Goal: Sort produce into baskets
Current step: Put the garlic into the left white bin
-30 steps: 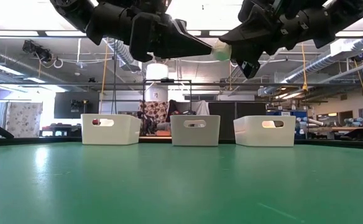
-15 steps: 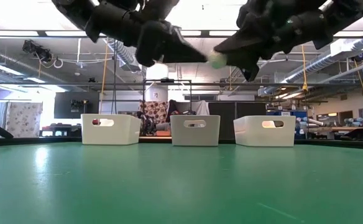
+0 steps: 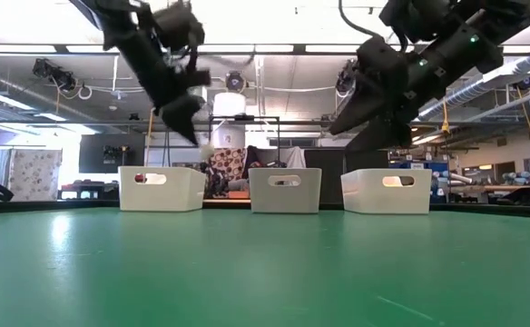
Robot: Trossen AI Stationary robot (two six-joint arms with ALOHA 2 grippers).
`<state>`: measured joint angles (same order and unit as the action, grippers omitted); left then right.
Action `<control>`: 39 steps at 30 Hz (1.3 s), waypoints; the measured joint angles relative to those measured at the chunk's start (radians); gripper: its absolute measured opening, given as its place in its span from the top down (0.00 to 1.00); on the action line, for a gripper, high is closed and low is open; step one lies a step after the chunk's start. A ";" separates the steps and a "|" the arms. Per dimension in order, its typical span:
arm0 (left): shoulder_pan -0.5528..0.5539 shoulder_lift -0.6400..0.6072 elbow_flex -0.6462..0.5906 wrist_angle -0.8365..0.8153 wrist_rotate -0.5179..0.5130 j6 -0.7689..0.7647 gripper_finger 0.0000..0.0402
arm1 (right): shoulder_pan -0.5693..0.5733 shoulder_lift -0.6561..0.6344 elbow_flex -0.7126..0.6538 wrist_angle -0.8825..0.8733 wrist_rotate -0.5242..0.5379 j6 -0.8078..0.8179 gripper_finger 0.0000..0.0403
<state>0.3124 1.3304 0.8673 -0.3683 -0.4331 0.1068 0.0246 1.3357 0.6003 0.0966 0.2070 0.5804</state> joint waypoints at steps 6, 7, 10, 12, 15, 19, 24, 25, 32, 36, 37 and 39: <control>0.190 0.028 -0.004 -0.047 0.037 -0.009 0.99 | 0.012 0.000 0.000 0.014 -0.029 -0.001 0.26; 0.210 0.032 -0.004 -0.046 0.041 -0.010 0.98 | 0.014 0.000 0.000 0.014 -0.029 -0.001 0.26; 0.262 0.033 -0.004 -0.038 0.044 -0.013 0.94 | 0.020 0.000 0.000 0.006 -0.029 0.000 0.26; 0.291 0.033 -0.004 -0.024 0.037 -0.027 0.90 | 0.027 0.000 0.000 0.007 -0.029 0.003 0.26; 0.324 0.033 -0.004 -0.019 0.042 -0.032 0.82 | 0.038 0.000 0.000 0.003 -0.029 0.004 0.26; 0.345 0.033 -0.004 -0.026 0.041 -0.021 0.72 | 0.042 0.000 0.000 -0.005 -0.062 0.048 0.26; 0.329 0.033 -0.004 -0.016 0.065 -0.006 0.65 | 0.062 -0.001 0.000 -0.086 -0.144 0.116 0.26; 0.322 0.033 -0.004 -0.007 0.083 -0.005 0.65 | 0.069 -0.002 0.001 -0.119 -0.155 0.133 0.27; 0.209 0.002 -0.004 0.117 0.220 0.036 0.65 | 0.174 -0.002 0.125 -0.682 -0.134 0.257 0.35; 0.113 -0.023 -0.004 0.197 0.280 0.045 0.65 | 0.273 -0.002 0.196 -0.859 -0.171 0.341 0.40; 0.088 -0.027 -0.004 0.211 0.299 0.045 0.65 | 0.298 -0.002 0.202 -0.871 -0.197 0.356 0.41; 0.036 -0.029 -0.004 0.234 0.315 0.045 0.65 | 0.356 -0.002 0.204 -0.863 -0.220 0.378 0.42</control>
<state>0.3479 1.3010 0.8635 -0.1346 -0.1181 0.1516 0.3809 1.3334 0.8040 -0.7666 -0.0127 0.9582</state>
